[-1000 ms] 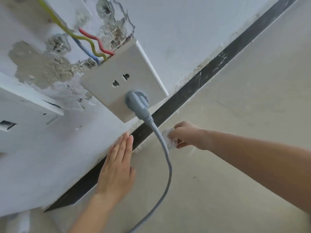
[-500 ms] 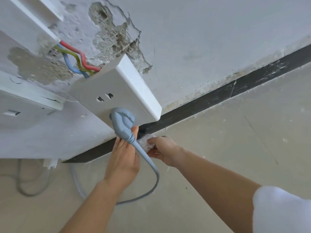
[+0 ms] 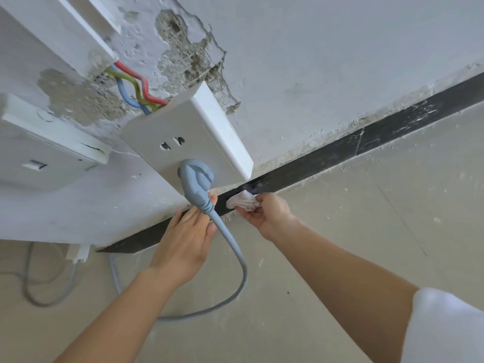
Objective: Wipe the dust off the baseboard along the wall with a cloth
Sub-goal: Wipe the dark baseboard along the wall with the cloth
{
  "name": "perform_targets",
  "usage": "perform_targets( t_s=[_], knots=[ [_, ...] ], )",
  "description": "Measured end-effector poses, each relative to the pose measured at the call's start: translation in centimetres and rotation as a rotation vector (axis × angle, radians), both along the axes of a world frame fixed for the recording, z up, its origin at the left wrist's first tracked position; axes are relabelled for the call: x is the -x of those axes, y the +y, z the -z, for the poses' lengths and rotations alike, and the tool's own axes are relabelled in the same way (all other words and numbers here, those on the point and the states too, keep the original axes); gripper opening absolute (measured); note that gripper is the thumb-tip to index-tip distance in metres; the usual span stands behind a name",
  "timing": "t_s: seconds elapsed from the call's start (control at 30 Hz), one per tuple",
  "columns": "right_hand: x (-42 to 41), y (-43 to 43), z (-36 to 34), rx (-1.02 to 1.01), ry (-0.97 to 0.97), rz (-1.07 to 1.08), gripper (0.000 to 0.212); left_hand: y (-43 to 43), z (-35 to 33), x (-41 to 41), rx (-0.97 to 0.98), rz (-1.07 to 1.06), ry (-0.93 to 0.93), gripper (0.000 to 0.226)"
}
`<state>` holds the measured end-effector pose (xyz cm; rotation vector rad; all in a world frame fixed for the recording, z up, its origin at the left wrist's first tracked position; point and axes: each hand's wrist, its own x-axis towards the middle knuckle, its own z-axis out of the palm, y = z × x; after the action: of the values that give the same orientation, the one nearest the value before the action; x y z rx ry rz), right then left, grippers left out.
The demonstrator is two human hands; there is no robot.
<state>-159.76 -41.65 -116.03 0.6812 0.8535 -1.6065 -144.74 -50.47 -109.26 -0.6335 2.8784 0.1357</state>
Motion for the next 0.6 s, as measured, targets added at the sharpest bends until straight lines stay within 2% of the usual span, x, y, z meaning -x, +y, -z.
perform_targets(
  t_s=[0.07, 0.13, 0.23, 0.3, 0.43, 0.53, 0.6],
  knots=[
    [1.8, 2.3, 0.5, -0.017, 0.037, 0.097, 0.022, 0.3, 0.5, -0.1, 0.013, -0.018, 0.048, 0.060],
    [3.1, 4.3, 1.0, -0.121, 0.101, 0.118, 0.025, 0.3, 1.1, -0.4, -0.048, -0.075, 0.047, 0.057],
    [2.1, 5.0, 1.5, -0.268, 0.222, -0.122, 0.019, -0.1, 1.3, -0.6, -0.091, -0.079, 0.072, 0.056],
    [-0.1, 3.9, 1.6, -0.206, 0.221, -0.253, 0.017, 0.0, 1.3, -0.6, -0.114, -0.088, 0.093, 0.058],
    [-3.5, 0.2, 0.8, -0.021, 0.187, -0.316, 0.016, 1.5, 1.1, 0.1, -0.193, -0.126, 0.235, 0.048],
    [-4.1, -1.9, 0.5, -0.015, 0.138, -0.258, 0.022, 2.3, 0.8, 0.4, -0.284, -0.108, 0.317, 0.061],
    [-3.9, -2.2, 0.8, -0.030, 0.099, -0.189, 0.021, 1.9, 1.5, 0.0, -0.272, -0.127, 0.311, 0.048]
  ],
)
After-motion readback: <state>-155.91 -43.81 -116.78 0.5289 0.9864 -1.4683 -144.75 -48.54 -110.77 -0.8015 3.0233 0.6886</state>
